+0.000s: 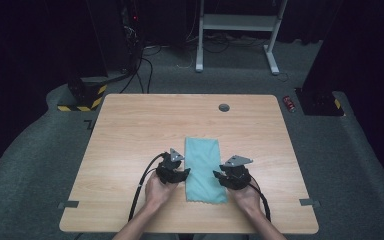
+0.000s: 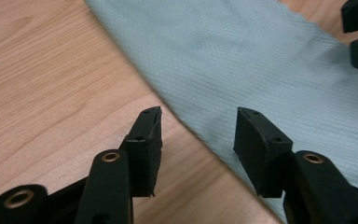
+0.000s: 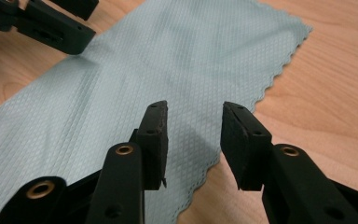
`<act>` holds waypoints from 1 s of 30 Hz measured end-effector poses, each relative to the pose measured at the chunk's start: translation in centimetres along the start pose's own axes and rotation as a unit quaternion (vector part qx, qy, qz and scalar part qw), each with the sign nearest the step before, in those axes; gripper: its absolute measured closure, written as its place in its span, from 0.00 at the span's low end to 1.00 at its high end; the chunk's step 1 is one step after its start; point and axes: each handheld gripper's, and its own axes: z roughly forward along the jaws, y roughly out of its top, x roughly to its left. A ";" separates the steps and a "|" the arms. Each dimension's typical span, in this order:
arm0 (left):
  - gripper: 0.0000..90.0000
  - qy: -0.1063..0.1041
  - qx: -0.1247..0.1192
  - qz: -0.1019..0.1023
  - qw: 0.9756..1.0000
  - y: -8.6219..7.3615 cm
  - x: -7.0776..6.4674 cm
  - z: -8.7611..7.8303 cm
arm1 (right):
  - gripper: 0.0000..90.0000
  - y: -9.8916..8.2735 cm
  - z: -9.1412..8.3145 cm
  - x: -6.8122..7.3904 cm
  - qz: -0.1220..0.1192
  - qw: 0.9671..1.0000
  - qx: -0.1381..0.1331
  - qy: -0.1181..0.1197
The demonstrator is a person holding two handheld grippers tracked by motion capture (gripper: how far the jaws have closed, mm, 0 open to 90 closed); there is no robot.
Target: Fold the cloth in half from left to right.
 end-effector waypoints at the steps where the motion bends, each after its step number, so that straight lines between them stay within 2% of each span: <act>1: 0.56 -0.002 -0.004 0.003 1.000 -0.1 -0.4 -0.2 | 0.67 -0.2 -0.1 0.1 -0.003 1.000 0.003 0.001; 4: 0.56 0.000 0.001 0.008 1.000 -0.3 -0.8 -0.2 | 0.66 -0.6 -0.2 0.3 -0.002 1.000 0.002 0.003; 8: 0.56 -0.002 0.006 -0.001 1.000 -0.9 -0.9 -0.1 | 0.65 -0.9 -0.3 0.5 0.000 1.000 0.008 0.004; 11: 0.55 0.001 0.007 0.001 1.000 -1.1 -0.8 -0.1 | 0.65 -1.1 -0.2 0.6 -0.006 1.000 0.012 0.004; 22: 0.56 0.013 0.010 -0.005 1.000 -1.6 -0.5 -0.6 | 0.64 -0.8 0.4 1.2 -0.014 1.000 0.011 0.005; 24: 0.57 0.012 0.008 -0.005 1.000 -1.6 -0.6 -0.8 | 0.64 -0.7 0.5 1.3 -0.013 1.000 0.011 0.006; 25: 0.57 0.007 -0.002 -0.002 1.000 -1.5 -0.9 -1.1 | 0.63 -0.7 0.5 1.3 -0.013 1.000 0.010 0.006; 27: 0.56 -0.001 -0.005 0.000 1.000 -1.3 -1.1 -1.1 | 0.63 -0.7 0.4 1.4 -0.009 1.000 0.009 0.006; 30: 0.54 -0.004 0.002 0.008 1.000 -1.3 -1.6 -0.9 | 0.62 -0.7 0.0 1.2 -0.009 1.000 0.003 0.007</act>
